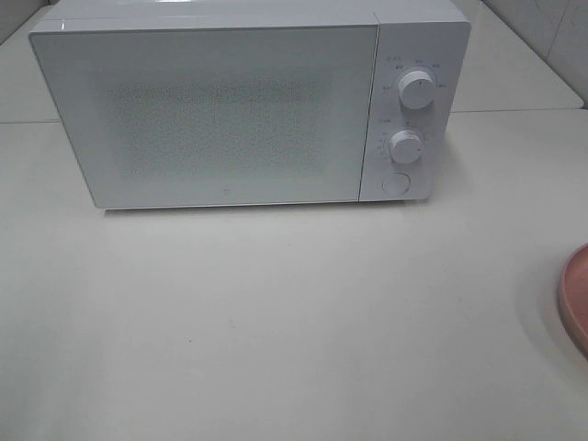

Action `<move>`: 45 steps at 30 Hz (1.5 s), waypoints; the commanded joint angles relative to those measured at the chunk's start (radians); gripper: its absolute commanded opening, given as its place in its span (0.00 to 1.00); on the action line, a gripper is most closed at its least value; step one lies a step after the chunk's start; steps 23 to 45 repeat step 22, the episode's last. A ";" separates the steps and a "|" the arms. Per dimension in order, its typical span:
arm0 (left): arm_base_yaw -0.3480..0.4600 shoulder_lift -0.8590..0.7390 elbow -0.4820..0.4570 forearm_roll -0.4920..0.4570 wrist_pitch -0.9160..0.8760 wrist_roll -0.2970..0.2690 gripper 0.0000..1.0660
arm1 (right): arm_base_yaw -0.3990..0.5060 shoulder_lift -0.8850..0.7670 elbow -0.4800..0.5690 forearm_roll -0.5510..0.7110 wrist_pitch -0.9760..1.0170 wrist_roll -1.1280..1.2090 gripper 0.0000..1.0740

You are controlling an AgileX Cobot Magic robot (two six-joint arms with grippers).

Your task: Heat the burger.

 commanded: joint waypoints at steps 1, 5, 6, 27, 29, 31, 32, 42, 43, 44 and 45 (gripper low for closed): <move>0.003 -0.082 0.004 0.002 0.001 -0.005 0.94 | -0.001 -0.028 0.001 -0.002 -0.008 0.002 0.71; 0.003 -0.148 0.004 0.003 0.001 -0.005 0.94 | -0.001 -0.028 0.001 -0.002 -0.008 0.002 0.71; 0.003 -0.189 0.004 0.009 0.001 -0.005 0.94 | -0.001 -0.028 0.001 -0.002 -0.008 0.002 0.71; 0.003 -0.200 0.004 0.024 0.000 -0.009 0.94 | -0.001 -0.028 0.001 -0.002 -0.008 0.002 0.71; 0.003 -0.200 0.004 0.024 0.000 -0.009 0.94 | -0.001 -0.028 0.001 -0.002 -0.008 0.002 0.71; 0.003 -0.200 0.004 0.024 0.000 -0.009 0.94 | -0.001 -0.028 0.001 -0.002 -0.008 0.002 0.71; 0.003 -0.200 0.004 0.024 0.000 -0.009 0.94 | -0.001 -0.028 0.001 -0.002 -0.008 0.002 0.71; 0.003 -0.200 0.004 0.024 0.000 -0.009 0.94 | -0.001 -0.028 0.001 -0.002 -0.008 0.002 0.71; 0.003 -0.200 0.004 0.024 0.000 -0.009 0.94 | -0.001 -0.028 0.001 -0.002 -0.008 0.002 0.71; 0.003 -0.200 0.004 0.024 0.000 -0.009 0.94 | -0.001 -0.028 0.001 -0.002 -0.008 0.002 0.71; 0.003 -0.200 0.004 0.024 0.000 -0.009 0.94 | -0.001 -0.028 0.001 -0.002 -0.008 0.002 0.71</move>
